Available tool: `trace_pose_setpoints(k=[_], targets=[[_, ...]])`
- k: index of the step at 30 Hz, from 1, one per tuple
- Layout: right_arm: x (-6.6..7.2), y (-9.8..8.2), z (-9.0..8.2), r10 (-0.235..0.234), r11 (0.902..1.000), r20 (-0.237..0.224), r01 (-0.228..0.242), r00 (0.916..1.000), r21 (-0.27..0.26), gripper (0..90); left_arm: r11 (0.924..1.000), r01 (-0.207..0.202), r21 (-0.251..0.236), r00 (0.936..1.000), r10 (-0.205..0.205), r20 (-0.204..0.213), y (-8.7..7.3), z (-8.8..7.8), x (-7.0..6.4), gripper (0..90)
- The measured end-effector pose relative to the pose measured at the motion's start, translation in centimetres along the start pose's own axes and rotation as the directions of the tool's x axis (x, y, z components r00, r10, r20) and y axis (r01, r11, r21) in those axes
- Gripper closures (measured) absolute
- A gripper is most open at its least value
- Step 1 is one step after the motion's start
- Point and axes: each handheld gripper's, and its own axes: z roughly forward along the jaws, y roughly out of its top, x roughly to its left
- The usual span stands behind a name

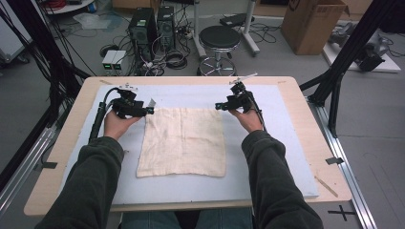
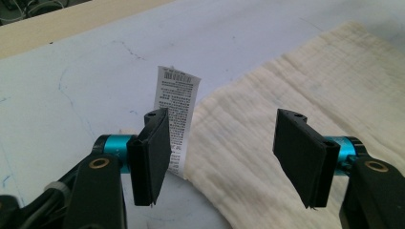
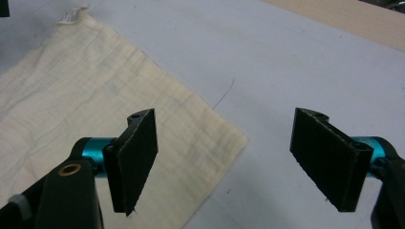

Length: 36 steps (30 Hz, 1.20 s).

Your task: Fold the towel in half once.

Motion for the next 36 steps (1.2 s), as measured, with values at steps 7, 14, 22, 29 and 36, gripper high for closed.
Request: trace_pose_setpoints(k=[7, 14, 22, 29, 36], targets=[[-0.3, -0.3, 0.8, 0.005, 0.9997, -0.001, -0.005, 1.0000, 0.022, 26.3, 0.9999, 0.010, 0.013, 0.9998, -0.010, -0.015, -0.3, 0.5, 0.3, 39.5], [-0.2, -0.3, 1.3, 0.018, 0.9993, 0.015, -0.019, 0.9997, 0.034, 30.8, 0.9988, 0.033, 0.036, 0.9991, -0.032, -0.027, -0.7, 1.0, 0.7, 41.5], [-0.1, -0.6, 2.5, 0.027, 0.9985, 0.033, -0.029, 0.9991, 0.046, 36.2, 0.9973, 0.066, 0.033, 0.9954, -0.064, -0.072, -1.1, 2.0, 1.0, 44.5], [-0.6, -1.1, 3.6, 0.061, 0.9958, 0.045, -0.064, 0.9971, 0.066, 39.7, 0.9941, 0.093, 0.056, 0.9906, -0.087, -0.105, -1.5, 3.3, 1.2, 45.7], [-0.4, -1.3, 4.2, 0.062, 0.9940, 0.075, -0.069, 0.9952, 0.085, 46.1, 0.9912, 0.098, 0.089, 0.9892, -0.088, -0.117, -1.8, 4.0, 1.0, 46.6]])
